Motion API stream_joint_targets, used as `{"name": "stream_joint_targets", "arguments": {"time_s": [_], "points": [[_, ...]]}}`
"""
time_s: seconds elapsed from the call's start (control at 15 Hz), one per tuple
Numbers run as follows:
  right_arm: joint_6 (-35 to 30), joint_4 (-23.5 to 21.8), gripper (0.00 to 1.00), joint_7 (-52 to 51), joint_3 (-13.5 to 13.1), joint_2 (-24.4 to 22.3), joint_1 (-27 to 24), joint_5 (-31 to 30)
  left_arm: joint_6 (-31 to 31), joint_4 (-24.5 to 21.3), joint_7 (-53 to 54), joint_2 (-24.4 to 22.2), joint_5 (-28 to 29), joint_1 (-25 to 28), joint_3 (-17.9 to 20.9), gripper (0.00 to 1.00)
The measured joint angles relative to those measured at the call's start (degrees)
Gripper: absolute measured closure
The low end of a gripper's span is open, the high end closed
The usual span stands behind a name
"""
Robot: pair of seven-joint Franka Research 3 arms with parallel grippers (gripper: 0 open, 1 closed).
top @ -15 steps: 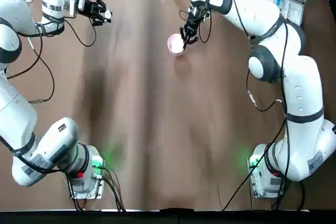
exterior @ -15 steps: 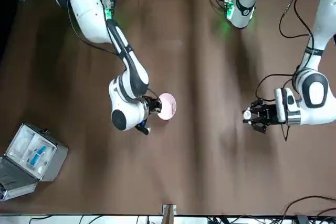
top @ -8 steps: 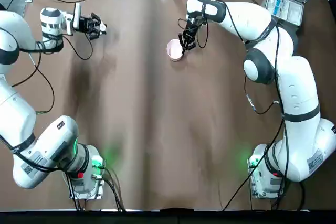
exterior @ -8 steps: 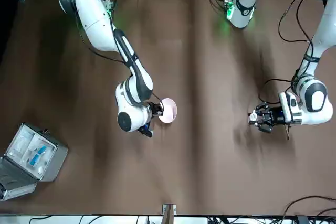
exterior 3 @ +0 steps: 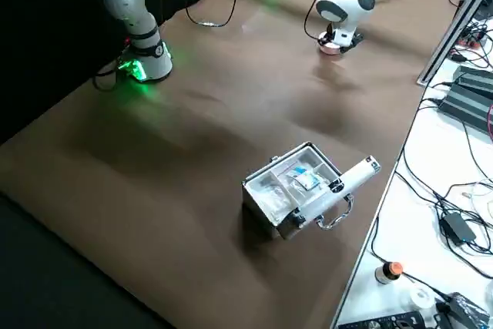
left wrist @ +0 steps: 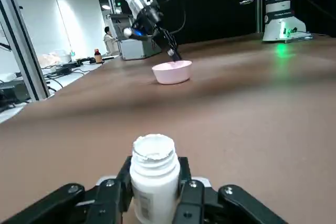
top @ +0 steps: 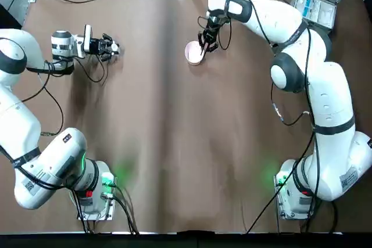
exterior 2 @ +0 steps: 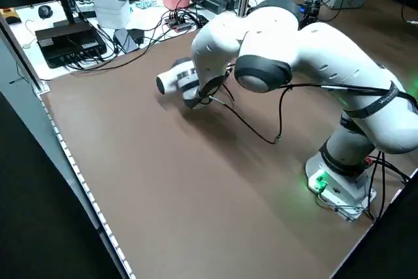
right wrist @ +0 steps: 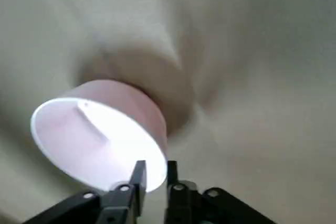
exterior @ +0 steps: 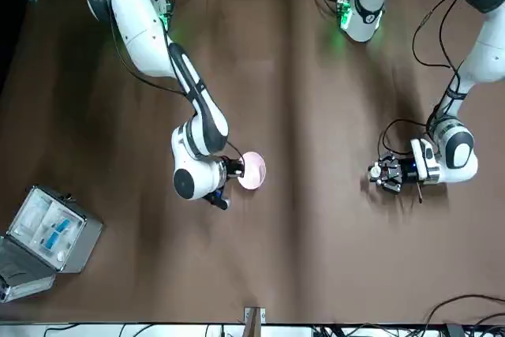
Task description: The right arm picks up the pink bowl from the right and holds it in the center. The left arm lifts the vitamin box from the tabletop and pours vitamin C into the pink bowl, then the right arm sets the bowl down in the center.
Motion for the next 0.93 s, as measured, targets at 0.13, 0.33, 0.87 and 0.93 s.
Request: {"name": "stream_joint_targets", "arguments": {"time_s": [0.13,0.33,0.87,0.93], "points": [[-2.72,0.24,0.57,0.0,0.0,-1.19,-0.08,-0.03,0.0,0.04,0.37,0.59,0.0,-0.05,1.05,0.64],[-5.13,0.53,0.3,0.02,-0.28,-3.03,-0.79,-0.19,0.0,0.56,0.34,0.58,0.77,-0.06,2.64,0.64],[-14.17,2.25,0.01,-1.08,-0.55,-14.82,-7.71,-15.75,0.1,1.17,-1.48,0.31,1.75,-0.38,3.5,0.64],[-15.23,2.31,0.01,-2.48,-0.57,-17.1,-8.75,-17.04,0.1,1.13,-2.68,0.26,1.85,-0.44,3.53,0.64]]}}
